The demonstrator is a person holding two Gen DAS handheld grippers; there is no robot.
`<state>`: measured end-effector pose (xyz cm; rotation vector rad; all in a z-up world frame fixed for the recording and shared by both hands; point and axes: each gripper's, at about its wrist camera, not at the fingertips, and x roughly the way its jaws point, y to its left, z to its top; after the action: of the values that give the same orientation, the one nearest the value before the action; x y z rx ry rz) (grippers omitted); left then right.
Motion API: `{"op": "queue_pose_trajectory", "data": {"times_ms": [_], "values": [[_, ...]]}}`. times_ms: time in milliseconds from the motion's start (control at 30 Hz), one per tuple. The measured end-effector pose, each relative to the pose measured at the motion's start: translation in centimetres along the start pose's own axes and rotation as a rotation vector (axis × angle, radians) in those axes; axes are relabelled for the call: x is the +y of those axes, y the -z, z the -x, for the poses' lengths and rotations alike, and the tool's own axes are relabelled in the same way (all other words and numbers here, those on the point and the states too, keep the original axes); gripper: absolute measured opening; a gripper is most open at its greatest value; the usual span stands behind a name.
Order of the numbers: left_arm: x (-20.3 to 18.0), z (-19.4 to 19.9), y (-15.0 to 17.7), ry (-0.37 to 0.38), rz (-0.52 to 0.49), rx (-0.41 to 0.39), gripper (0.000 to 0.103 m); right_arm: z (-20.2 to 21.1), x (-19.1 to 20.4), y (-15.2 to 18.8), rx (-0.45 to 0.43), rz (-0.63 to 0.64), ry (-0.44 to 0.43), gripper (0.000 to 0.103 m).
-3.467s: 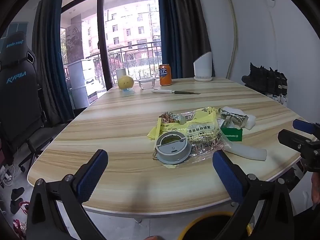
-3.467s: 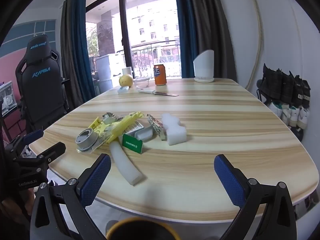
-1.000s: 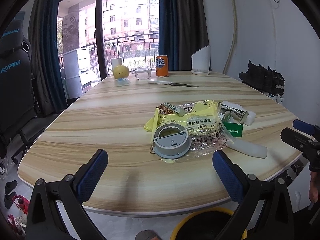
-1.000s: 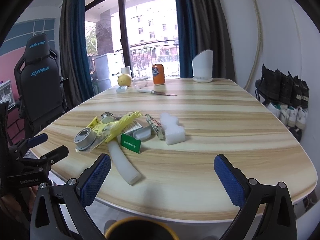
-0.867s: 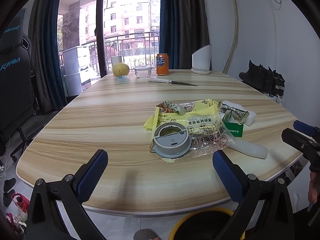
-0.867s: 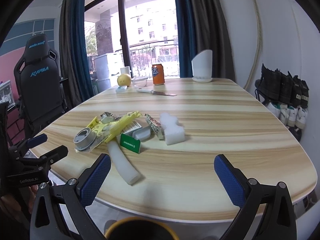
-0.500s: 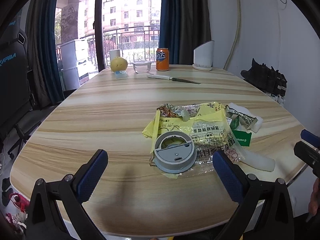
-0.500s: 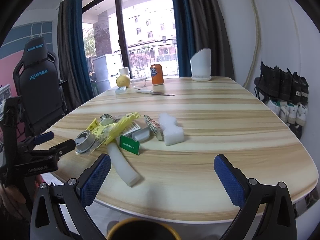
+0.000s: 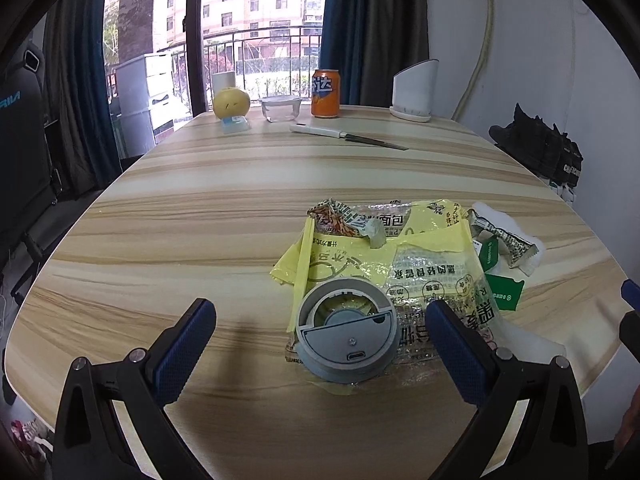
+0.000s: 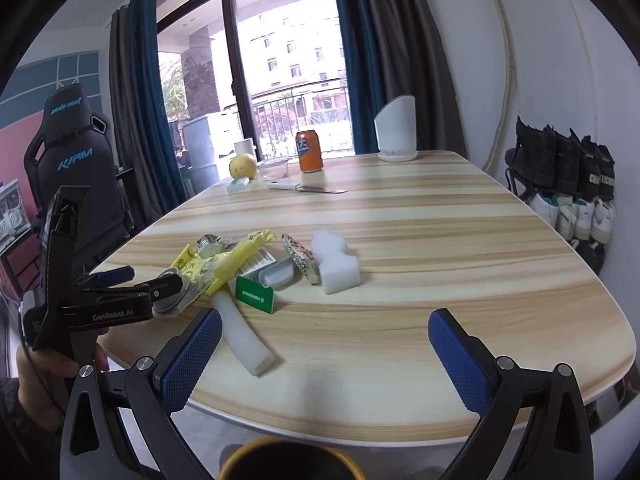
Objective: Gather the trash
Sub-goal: 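Close the left gripper on the grey tape roll, then lift the grey tape roll with the left gripper off the bag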
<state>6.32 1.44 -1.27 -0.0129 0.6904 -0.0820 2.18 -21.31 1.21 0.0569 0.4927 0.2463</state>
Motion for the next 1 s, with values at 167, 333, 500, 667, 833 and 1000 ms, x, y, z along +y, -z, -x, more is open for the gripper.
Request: {"op": "queue_pose_trajectory", "data": {"times_ms": [167,333,500,667,833,1000], "values": [[0.0,0.0,0.3,-0.008,-0.008,0.019,0.102,0.0,-0.1,0.0,0.002,-0.009,-0.003,0.103],[-0.4,0.1,0.3,-0.014,-0.031,0.020,0.089,0.0,-0.2,0.0,0.000,-0.005,0.002,0.103],[-0.2,-0.3,0.4,-0.012,-0.020,0.034,0.053,0.1,-0.5,0.0,0.000,-0.012,0.007,0.103],[-0.1,0.1,0.3,-0.011,-0.015,0.004,0.046,0.0,-0.7,0.0,0.002,-0.017,0.010,0.103],[0.1,0.6,0.3,-0.002,-0.005,-0.029,0.045,-0.1,-0.7,0.1,0.007,-0.017,0.015,0.103],[0.2,1.5,-0.2,0.021,0.001,-0.062,0.045,-0.2,-0.6,0.1,0.008,-0.013,0.022,0.103]]}}
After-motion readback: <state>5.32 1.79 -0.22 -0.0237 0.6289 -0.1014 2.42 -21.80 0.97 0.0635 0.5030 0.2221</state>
